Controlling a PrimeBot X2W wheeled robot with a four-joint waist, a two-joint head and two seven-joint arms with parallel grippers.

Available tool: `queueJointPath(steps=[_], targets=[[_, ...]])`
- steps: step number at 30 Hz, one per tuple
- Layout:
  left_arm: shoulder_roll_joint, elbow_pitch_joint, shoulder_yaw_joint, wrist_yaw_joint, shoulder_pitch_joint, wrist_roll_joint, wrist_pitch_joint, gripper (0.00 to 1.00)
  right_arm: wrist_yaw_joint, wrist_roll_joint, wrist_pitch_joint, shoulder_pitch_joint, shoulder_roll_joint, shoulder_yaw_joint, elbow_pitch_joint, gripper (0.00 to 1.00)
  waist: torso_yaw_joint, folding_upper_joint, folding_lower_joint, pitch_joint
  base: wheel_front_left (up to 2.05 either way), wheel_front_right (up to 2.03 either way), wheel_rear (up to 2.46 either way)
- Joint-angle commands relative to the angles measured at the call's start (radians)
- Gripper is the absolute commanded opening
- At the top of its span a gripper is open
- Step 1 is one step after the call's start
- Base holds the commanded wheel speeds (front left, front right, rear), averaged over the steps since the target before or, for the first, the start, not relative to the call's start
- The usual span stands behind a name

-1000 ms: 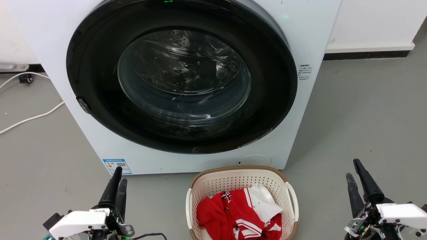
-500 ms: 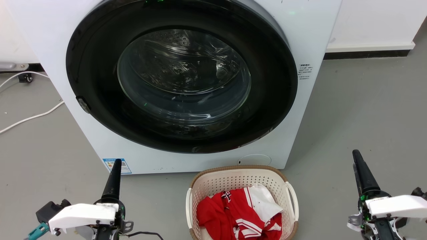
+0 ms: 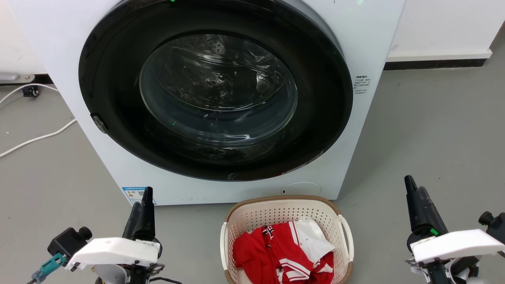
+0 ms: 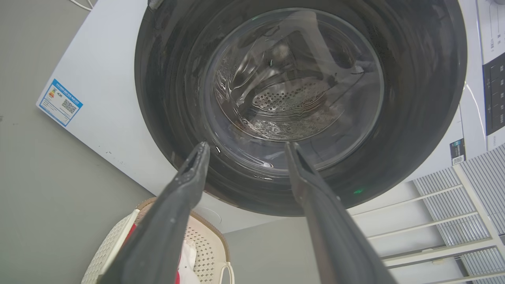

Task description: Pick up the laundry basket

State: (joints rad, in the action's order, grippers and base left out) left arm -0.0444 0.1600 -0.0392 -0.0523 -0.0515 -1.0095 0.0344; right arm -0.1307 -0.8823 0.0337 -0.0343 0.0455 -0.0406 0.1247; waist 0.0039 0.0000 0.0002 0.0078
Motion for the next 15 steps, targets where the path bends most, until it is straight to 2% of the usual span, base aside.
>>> queueJointPath(steps=[1,15], targets=[[-0.004,-0.024,0.005,0.005,-0.006,0.042,0.011,1.0,0.0,0.046,0.012,0.002,0.003,0.004,-0.027,1.0,0.0,0.0,-0.0001,0.0,0.0,0.0,0.0],[-0.005,-0.044,0.034,0.022,0.004,0.251,0.059,1.0,0.0,0.266,0.059,0.019,0.004,0.013,-0.056,1.0,0.003,0.0,-0.0001,0.006,0.0,0.0,0.0]])
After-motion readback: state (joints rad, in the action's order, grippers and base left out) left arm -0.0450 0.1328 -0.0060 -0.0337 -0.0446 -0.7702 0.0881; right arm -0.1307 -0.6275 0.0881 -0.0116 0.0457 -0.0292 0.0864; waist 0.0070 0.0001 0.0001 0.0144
